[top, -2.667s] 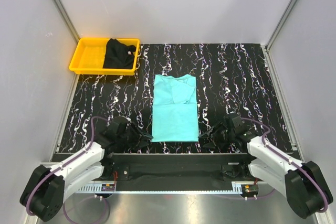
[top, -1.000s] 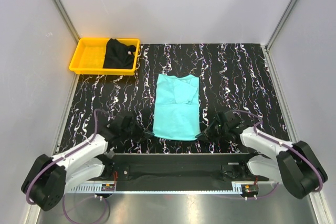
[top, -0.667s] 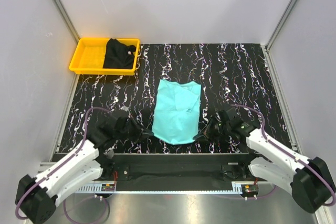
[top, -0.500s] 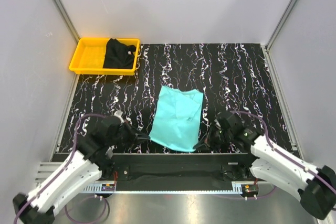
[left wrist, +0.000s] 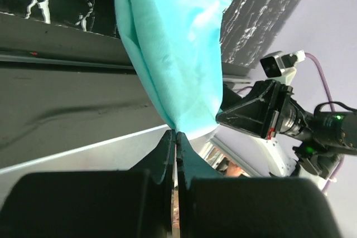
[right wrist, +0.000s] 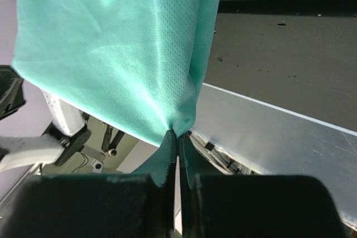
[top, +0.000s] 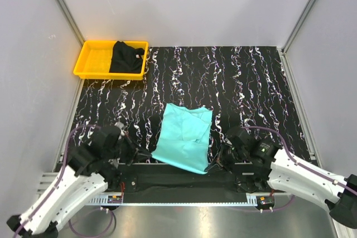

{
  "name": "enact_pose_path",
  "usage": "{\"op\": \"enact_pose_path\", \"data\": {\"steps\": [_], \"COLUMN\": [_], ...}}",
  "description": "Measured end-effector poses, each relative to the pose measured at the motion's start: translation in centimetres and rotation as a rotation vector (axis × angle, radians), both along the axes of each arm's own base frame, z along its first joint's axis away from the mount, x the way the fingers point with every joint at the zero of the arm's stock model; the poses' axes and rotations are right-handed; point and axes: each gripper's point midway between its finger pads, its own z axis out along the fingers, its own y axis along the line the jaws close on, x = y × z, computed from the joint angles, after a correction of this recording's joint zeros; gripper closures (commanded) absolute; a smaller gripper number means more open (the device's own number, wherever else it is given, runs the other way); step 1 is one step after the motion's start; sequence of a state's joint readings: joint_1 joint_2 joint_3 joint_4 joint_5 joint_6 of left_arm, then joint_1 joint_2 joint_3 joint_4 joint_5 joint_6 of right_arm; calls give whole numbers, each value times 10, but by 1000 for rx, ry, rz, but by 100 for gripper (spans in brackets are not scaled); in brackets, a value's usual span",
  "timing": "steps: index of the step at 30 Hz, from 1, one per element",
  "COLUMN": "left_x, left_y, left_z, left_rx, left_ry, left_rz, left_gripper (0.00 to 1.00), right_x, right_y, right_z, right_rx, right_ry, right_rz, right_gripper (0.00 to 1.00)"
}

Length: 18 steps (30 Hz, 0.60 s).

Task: Fold and stack the t-shirts
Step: Fold the tshirt

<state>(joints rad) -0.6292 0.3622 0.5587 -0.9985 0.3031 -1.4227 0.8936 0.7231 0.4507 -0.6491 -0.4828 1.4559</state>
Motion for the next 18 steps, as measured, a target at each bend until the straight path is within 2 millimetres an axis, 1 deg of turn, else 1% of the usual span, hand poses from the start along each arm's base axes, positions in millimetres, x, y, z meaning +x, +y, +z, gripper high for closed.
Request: {"op": "enact_pose_path", "data": {"steps": [2,3,4,5,7,9,11,12,15,18], "left_x": [10,19,28,35,53,71,87,96,126,157], "left_y": [-5,-9,-14,-18,-28,-39,-46,-49,-49,-47], "left_z": [14,23,32,37,45,47,43,41,40,44], "left_rx": [46,68,81,90,112,133,159,172,207,219], "left_ry": [5,-3,-15,-26,-51,-59,-50,-49,-50,-72], "left_rz": [-21,-33,-40,-47,-62,-74,-77,-77,-58,-30], "left_gripper": [100,100,100,100,100,100,100,100,100,100], "right_x": [3,8,15,22,42,58,67,74,96,116], "right_y": [2,1,0,-1,-6,-10,-8,-4,5,6], "right_z": [3,5,8,10,13,14,17,23,32,41], "right_rx": [4,11,25,37,63,69,68,76,104,140], "right_ry": [2,4,11,11,26,40,68,74,77,72], "right_rz": [-9,-25,-55,-79,-150,-183,-165,-146,-107,-97], "right_gripper": [100,100,100,100,100,100,100,100,100,100]}}
